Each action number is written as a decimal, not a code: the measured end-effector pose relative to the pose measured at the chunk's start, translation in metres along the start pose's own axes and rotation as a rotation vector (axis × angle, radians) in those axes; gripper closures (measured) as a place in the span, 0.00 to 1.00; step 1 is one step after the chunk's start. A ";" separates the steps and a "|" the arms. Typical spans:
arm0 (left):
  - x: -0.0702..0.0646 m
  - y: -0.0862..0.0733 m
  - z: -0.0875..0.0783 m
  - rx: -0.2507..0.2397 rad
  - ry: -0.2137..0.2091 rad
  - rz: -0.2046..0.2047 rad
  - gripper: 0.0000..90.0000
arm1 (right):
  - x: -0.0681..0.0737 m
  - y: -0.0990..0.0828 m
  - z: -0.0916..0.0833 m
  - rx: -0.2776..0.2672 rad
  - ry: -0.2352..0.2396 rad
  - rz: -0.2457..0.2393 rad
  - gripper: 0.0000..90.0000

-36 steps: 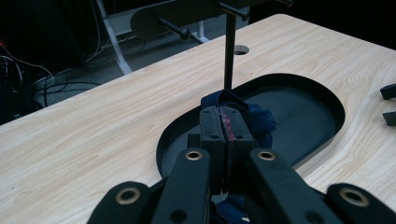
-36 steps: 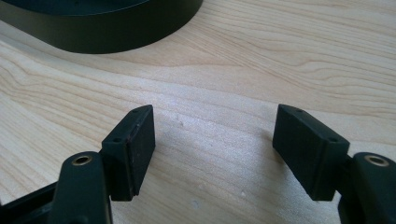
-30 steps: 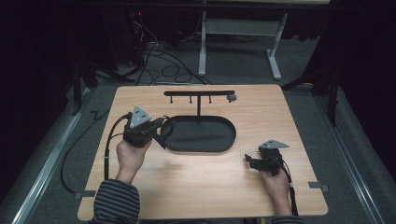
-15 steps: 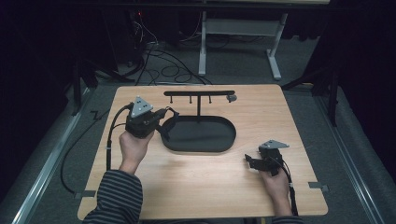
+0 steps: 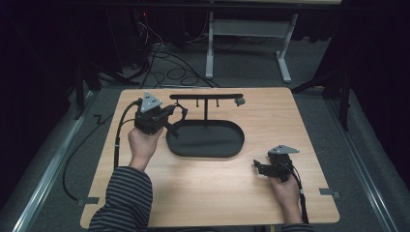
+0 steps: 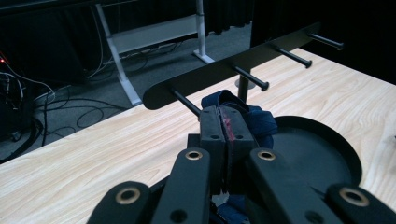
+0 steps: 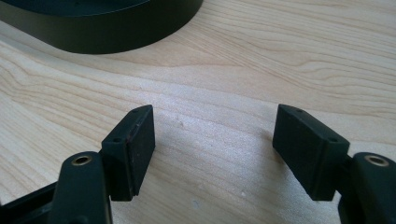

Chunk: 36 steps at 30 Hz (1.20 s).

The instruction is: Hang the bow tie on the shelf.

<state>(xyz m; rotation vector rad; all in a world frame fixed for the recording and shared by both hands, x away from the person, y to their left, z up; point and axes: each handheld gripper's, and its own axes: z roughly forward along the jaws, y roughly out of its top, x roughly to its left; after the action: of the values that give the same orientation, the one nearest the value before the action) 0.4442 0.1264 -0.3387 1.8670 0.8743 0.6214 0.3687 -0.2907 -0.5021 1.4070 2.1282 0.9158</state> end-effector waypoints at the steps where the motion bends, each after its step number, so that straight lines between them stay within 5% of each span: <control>1: 0.001 0.000 0.001 0.000 0.005 -0.001 0.99 | 0.000 0.000 0.000 0.000 0.000 0.000 0.35; 21: 0.018 0.000 0.027 0.027 0.059 -0.051 0.97 | 0.000 0.000 0.000 0.000 0.001 0.000 0.35; 36: 0.022 -0.012 0.021 0.042 0.064 -0.066 0.88 | 0.000 0.000 0.000 0.001 0.000 -0.005 0.34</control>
<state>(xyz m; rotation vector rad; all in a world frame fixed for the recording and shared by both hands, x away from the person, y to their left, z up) 0.4696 0.1360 -0.3575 1.8567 0.9937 0.6292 0.3687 -0.2904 -0.5020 1.4021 2.1318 0.9129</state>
